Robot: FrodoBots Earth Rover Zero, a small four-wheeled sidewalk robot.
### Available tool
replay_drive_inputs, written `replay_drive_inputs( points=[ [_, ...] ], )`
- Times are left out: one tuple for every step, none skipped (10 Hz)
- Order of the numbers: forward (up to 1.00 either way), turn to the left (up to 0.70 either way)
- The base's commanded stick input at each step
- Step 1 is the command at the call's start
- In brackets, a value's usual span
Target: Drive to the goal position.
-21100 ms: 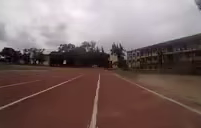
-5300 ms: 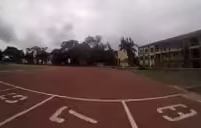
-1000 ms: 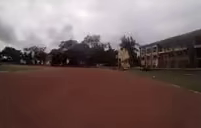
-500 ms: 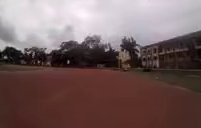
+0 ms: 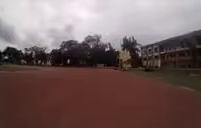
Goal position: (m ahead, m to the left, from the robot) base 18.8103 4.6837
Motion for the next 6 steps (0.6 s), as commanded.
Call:
replay_drive_inputs(
  points=[
    [0.5, 0.0],
    [0.5, 0.0],
    [0.5, 0.0],
    [0.5, 0.0],
    [0.5, 0.0],
    [0.5, 0.0]
  ],
)
